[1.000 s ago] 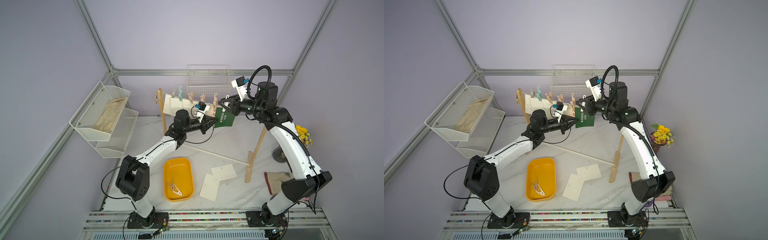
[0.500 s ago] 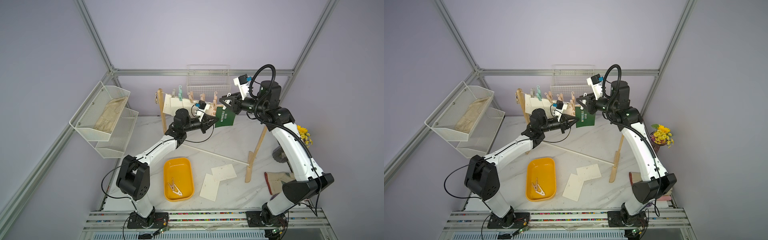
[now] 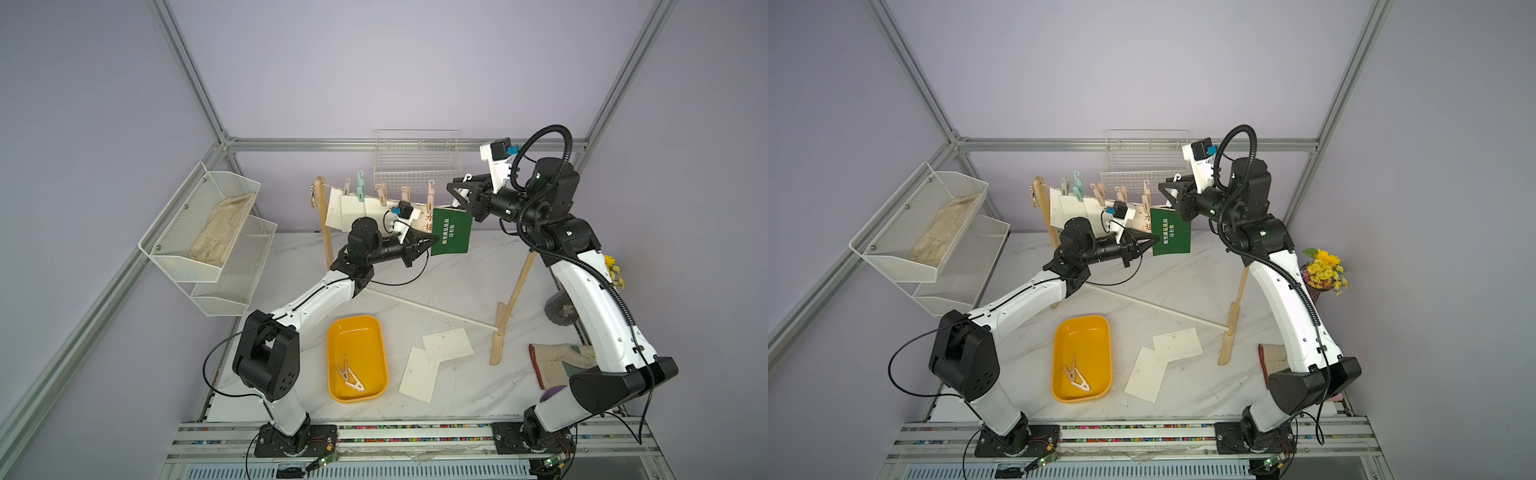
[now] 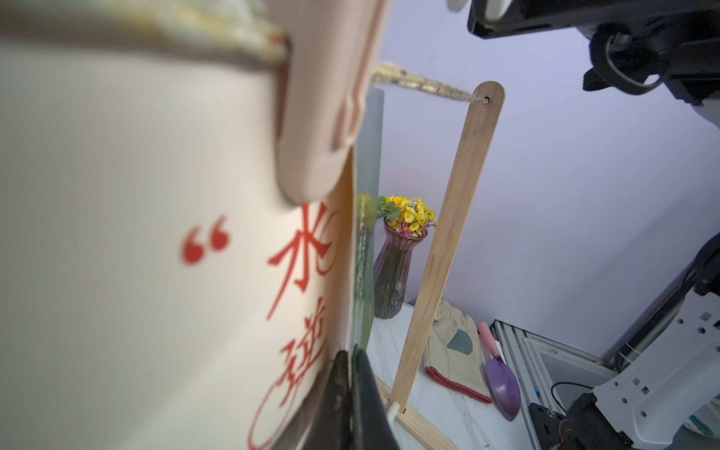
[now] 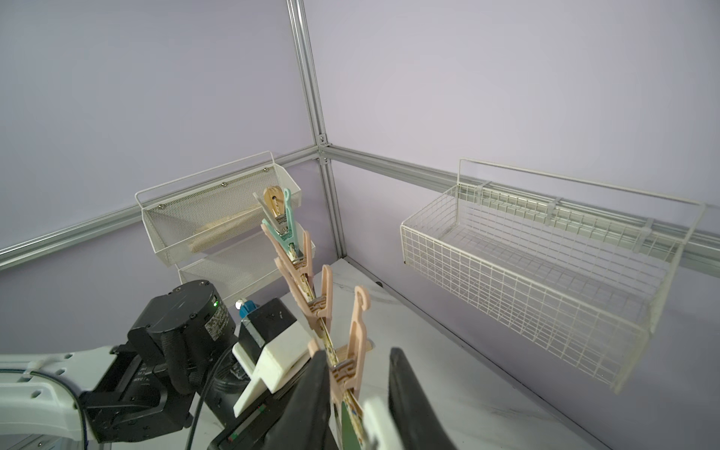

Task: Remove the postcards from the strings
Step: Remove the clamp from the clothesline, then place the clamp in the storage box.

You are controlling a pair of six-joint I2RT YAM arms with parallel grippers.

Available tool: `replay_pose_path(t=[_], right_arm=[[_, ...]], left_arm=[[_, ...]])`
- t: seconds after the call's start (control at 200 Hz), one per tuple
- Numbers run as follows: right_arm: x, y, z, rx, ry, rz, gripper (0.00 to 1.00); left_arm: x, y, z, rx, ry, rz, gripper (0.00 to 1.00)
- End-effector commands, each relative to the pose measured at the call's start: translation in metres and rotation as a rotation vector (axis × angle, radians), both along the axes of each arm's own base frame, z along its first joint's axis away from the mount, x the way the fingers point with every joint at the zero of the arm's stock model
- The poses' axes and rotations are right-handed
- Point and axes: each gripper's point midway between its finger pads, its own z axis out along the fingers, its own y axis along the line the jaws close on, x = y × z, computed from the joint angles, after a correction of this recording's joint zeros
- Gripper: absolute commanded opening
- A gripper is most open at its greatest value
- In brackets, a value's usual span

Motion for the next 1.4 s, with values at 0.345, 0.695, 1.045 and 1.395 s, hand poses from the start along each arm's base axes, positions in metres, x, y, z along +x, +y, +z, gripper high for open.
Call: replay_pose_path(t=[0.345, 0.695, 1.045, 1.395], right_arm=[[-0.062, -0.020, 0.048, 0.087, -0.191, -0.013, 0.15], [-0.086, -0.003, -0.005, 0.118, -0.060, 0.087, 0.15], [-0.148, 0.144, -0.175, -0.066, 0.165, 0.355, 0.16], [-0.194, 0.230, -0.313, -0.186, 0.373, 0.477, 0.36]], left_arm=[[-0.065, 0.033, 0.014, 0.036, -0.049, 0.027, 0.00], [-0.126, 0.148, 0.001, 0.198, -0.128, 0.486, 0.00], [-0.191, 0.334, 0.073, 0.034, -0.297, 1.294, 0.00], [-0.195, 0.335, 0.089, 0.049, -0.362, 1.300, 0.00]])
